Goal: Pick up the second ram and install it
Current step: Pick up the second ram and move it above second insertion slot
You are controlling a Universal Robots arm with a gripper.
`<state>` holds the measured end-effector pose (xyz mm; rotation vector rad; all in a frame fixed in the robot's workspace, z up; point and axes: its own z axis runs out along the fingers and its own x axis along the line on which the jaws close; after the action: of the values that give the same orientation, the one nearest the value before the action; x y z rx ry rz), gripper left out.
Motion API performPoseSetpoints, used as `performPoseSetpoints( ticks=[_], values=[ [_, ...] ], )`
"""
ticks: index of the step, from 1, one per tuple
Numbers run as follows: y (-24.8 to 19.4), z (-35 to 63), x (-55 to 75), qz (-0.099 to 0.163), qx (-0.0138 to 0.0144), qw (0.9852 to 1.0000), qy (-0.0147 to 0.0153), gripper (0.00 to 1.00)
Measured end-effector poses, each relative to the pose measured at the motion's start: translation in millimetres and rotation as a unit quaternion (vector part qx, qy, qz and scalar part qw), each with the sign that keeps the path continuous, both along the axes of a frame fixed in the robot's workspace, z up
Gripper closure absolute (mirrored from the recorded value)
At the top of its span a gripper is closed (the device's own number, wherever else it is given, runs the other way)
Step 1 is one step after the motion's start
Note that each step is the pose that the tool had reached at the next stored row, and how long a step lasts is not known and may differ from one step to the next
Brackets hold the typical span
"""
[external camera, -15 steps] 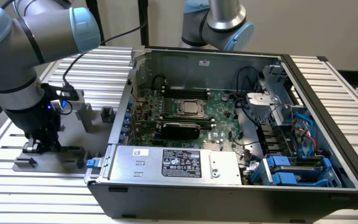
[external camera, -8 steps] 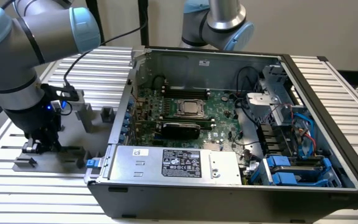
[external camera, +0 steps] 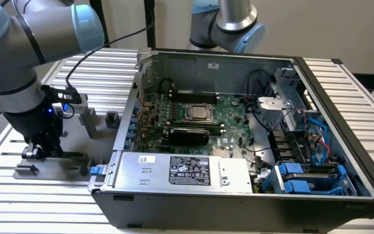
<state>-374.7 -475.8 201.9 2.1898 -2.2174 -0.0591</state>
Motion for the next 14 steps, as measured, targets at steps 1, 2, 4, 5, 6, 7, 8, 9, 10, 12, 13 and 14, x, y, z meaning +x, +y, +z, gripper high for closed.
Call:
performPoseSetpoints(
  ticks=[1, 2, 4, 5, 6, 7, 8, 9, 10, 12, 13, 14],
  values=[
    [0.0, 2.5, 0.0, 0.0, 0.0, 1.0, 0.0, 0.87],
    [0.0, 5.6, 0.0, 0.0, 0.0, 1.0, 0.0, 0.87],
    [0.0, 12.7, 0.0, 0.0, 0.0, 1.0, 0.0, 0.87],
    [0.0, 16.9, 0.0, 0.0, 0.0, 1.0, -0.0001, 0.87],
    [0.0, 21.5, 0.0, 0.0, 0.0001, 1.0, -0.0001, 0.87],
    [0.0, 26.0, 0.0, 0.0, -0.0001, 1.0, 0.0001, 0.87],
    [0.0, 30.5, 0.0, 0.0, 0.0, 1.0, 0.0, 0.87],
    [0.0, 35.2, 0.0, 0.0, 0.0, 1.0, 0.0, 0.87],
    [0.0, 39.9, 0.1, 0.0, 0.0, 1.0, 0.0, 0.87],
    [0.0, 48.9, 0.0, 0.0, 0.0, 1.0, 0.0, 0.87],
    [0.0, 53.4, 0.0, 0.0, 0.0, 1.0, 0.0, 0.87],
    [0.0, 57.9, 0.0, 0.0, 0.0, 1.0, 0.0, 0.87]
  ],
)
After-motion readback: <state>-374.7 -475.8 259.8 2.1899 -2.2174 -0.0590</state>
